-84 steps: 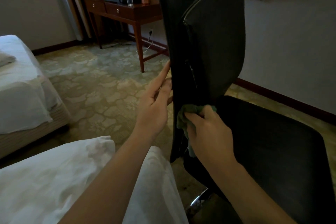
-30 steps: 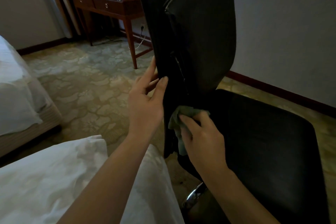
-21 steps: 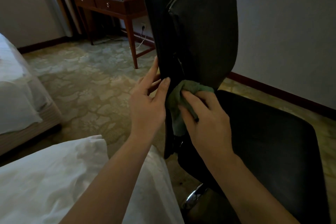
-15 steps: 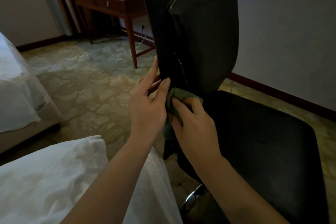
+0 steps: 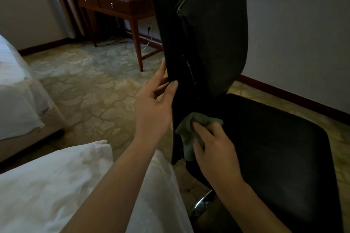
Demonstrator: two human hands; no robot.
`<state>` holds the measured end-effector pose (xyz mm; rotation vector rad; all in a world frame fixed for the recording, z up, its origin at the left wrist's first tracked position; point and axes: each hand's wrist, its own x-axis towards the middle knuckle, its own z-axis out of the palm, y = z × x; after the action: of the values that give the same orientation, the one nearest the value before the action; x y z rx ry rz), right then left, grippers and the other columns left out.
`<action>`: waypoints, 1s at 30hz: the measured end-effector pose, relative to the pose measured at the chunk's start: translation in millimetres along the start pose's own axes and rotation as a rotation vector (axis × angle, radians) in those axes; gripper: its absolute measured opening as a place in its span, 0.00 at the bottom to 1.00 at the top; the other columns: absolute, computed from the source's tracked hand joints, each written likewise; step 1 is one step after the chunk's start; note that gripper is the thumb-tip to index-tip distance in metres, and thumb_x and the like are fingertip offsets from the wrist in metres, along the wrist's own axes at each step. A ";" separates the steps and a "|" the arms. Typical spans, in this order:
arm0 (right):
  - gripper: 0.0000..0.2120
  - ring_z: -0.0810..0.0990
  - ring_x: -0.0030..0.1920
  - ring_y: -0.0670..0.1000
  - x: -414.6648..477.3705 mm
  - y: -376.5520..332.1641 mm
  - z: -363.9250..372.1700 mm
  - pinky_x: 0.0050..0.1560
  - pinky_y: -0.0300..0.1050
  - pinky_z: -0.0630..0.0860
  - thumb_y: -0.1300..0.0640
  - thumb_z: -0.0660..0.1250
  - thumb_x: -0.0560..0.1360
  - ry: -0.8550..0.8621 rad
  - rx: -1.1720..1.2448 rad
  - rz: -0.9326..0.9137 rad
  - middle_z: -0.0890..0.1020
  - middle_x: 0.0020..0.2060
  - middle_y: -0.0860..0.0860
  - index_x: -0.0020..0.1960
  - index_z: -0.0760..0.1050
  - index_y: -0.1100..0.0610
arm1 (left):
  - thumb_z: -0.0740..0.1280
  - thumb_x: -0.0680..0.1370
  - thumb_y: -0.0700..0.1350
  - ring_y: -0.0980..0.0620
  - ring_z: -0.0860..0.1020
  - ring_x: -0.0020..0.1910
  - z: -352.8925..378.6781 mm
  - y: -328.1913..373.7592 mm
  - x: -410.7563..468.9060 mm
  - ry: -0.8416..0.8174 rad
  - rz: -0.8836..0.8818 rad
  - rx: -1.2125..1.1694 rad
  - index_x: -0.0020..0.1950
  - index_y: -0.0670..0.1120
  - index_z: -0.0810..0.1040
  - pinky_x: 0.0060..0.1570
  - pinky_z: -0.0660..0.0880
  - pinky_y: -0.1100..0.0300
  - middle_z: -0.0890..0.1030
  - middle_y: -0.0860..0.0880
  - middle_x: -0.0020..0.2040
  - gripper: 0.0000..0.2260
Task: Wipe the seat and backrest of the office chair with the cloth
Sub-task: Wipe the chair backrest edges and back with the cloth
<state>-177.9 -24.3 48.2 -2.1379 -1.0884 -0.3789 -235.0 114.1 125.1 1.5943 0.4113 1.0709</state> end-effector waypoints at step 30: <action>0.18 0.80 0.45 0.54 2.6 0.5 12.9 0.43 0.49 0.82 0.59 0.68 0.77 -0.194 -0.058 0.049 0.77 0.52 0.53 0.66 0.78 0.54 | 0.66 0.83 0.45 0.61 0.82 0.55 0.5 -3.7 -7.3 -0.042 -0.100 0.018 0.66 0.67 0.71 0.52 0.80 0.64 0.83 0.63 0.54 0.18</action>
<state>-176.6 -13.9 40.1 -2.2849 -1.1418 -0.1848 -237.5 109.6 118.7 1.5927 0.4684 0.9592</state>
